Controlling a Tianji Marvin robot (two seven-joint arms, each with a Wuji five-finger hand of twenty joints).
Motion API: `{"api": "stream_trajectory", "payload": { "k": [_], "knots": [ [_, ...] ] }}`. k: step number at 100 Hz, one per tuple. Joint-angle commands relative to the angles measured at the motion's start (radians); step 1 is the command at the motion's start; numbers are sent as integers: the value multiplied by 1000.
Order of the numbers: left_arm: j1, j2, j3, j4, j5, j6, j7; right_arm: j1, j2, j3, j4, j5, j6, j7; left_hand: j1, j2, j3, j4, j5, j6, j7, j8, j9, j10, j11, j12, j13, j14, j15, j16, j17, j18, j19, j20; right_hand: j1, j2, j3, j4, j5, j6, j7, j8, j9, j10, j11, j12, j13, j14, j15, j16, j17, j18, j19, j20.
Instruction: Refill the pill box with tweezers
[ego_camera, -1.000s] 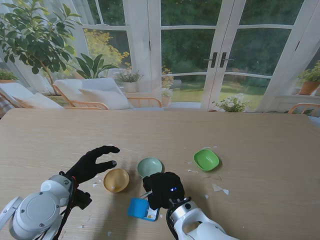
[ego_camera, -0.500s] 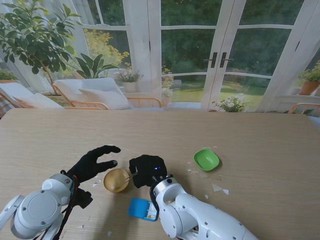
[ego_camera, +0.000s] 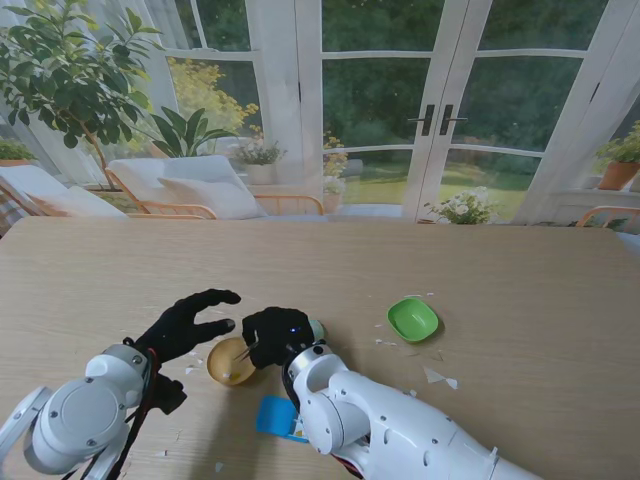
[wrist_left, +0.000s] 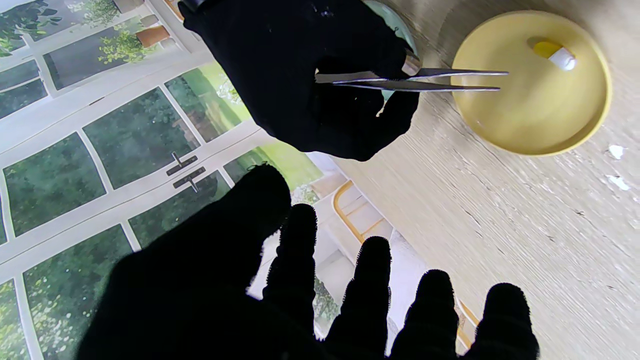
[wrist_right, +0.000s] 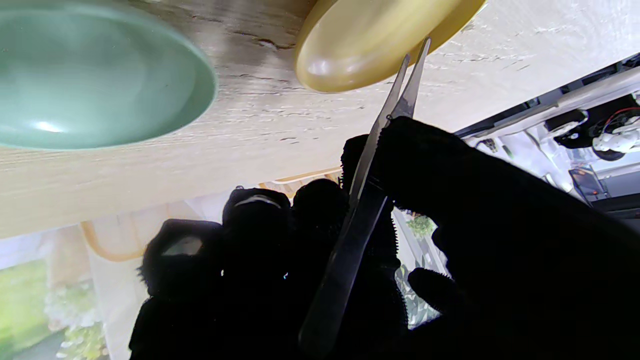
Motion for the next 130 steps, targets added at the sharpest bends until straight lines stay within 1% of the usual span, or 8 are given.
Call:
{"api": "stream_trajectory", "payload": {
  "k": [1, 32, 55, 71, 93, 110, 130],
  "knots": [
    [9, -4, -5, -9, 2, 0, -8, 4, -25, -14, 13, 6, -14, 8, -5, -2, -6, 29, -28, -41, 2, -10, -14, -40, -9, -14, -22, -24, -11, -4, 0, -31, -24, 0, 51, 29, 38, 65, 15, -47, 37, -8, -10, -26, 7, -2, -1, 4, 10, -1, 3, -12, 47, 20],
    [18, -5, -11, -18, -5, 1, -4, 40, -71, -58, 94, 38, -32, -18, -5, -3, -5, 29, -27, -42, 2, -10, -14, -40, -8, -14, -22, -24, -11, -4, 0, -31, -24, 0, 54, 28, 38, 65, 18, -48, 39, -13, -8, -26, 7, -4, 5, 3, 12, -1, 7, -13, 49, 21],
    [20, -6, -16, -19, -8, -1, -2, 64, -90, -84, 135, 50, -45, -13, -5, -3, -4, 29, -27, -42, 2, -10, -13, -40, -8, -14, -22, -23, -11, -4, 1, -31, -24, 0, 53, 28, 38, 64, 19, -49, 41, -14, -7, -26, 9, -5, 5, 3, 13, -2, 8, -14, 49, 20],
    [22, -6, -18, -21, -8, 2, 0, 75, -90, -96, 145, 44, -42, 2, -5, -2, -5, 29, -25, -43, 2, -10, -13, -39, -8, -14, -22, -23, -11, -4, 0, -31, -24, -1, 54, 29, 39, 65, 19, -50, 42, -15, -7, -26, 9, -6, 5, 2, 13, -2, 9, -14, 50, 20],
    [22, -6, -19, -21, -6, 1, 0, 79, -80, -103, 144, 17, -3, 14, -5, -2, -4, 29, -26, -42, 2, -10, -14, -39, -9, -14, -22, -23, -11, -4, 1, -32, -24, -1, 56, 32, 37, 65, 17, -50, 42, -15, -8, -26, 9, -6, 4, 2, 14, -2, 9, -14, 50, 20],
    [22, -6, -20, -19, -5, -2, 0, 75, -79, -95, 141, 10, 12, 3, -4, -3, -4, 29, -25, -43, 2, -9, -13, -39, -8, -14, -22, -23, -11, -4, 0, -31, -24, -1, 58, 32, 35, 66, 17, -48, 42, -16, -8, -27, 9, -6, 5, 2, 14, -2, 9, -14, 50, 20],
    [22, -6, -20, -19, -5, -2, 0, 76, -85, -93, 147, 13, 5, -10, -4, -3, -5, 29, -26, -44, 2, -9, -12, -39, -8, -14, -22, -22, -11, -3, 1, -31, -24, -1, 56, 32, 35, 66, 17, -49, 42, -16, -8, -27, 9, -5, 6, 3, 15, -2, 10, -15, 51, 20]
  ]
}}
